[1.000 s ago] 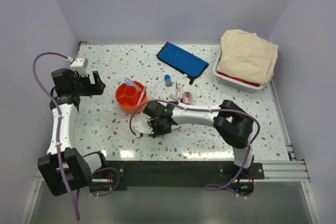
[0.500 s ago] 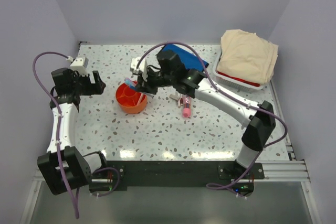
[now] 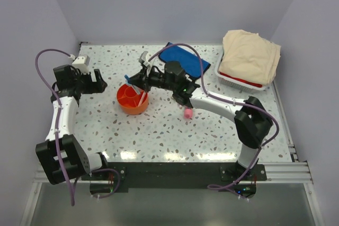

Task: Sort the stationery into containers
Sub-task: Place the pen in the storage box.

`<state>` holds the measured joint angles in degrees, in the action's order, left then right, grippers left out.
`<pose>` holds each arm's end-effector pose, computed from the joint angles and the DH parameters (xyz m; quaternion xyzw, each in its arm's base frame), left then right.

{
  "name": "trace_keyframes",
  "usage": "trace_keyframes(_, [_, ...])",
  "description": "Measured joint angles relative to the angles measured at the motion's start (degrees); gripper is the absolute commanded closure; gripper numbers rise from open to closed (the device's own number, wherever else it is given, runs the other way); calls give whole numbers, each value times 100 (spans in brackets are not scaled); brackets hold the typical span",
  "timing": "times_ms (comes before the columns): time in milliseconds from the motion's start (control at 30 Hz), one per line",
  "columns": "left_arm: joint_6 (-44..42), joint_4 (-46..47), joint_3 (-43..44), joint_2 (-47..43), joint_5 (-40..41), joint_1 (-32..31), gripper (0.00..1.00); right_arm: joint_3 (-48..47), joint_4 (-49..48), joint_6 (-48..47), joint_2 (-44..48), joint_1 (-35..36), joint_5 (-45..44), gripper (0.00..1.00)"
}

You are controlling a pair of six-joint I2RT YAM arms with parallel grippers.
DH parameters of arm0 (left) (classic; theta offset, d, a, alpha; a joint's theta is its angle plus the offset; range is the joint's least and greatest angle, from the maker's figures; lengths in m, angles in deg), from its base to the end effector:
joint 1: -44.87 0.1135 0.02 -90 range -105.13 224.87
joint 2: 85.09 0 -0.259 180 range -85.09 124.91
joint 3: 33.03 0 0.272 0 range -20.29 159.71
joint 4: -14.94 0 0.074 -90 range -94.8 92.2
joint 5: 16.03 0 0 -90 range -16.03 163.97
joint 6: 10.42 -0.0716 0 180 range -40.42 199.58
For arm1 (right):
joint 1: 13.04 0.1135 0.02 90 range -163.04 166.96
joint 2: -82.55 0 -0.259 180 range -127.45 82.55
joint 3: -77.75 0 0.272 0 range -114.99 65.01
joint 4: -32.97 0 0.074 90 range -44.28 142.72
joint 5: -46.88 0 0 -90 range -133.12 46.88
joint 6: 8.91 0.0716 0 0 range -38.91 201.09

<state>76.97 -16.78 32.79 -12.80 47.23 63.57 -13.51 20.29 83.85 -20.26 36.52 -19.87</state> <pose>0.3133 0.0720 0.2443 -0.0224 0.8807 -0.1258 0.4562 0.2922 0.3865 0.3143 -0.4044 0.5722 0.4350 0.5656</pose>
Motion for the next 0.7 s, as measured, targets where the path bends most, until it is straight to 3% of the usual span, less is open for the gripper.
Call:
trace_keyframes(367, [50, -17, 260, 293, 68, 0, 12, 210, -1257, 697, -647, -463, 11, 100])
trace_keyframes(700, [48, -85, 496, 728, 234, 0, 12, 566, -1683, 1036, -955, -597, 26, 100])
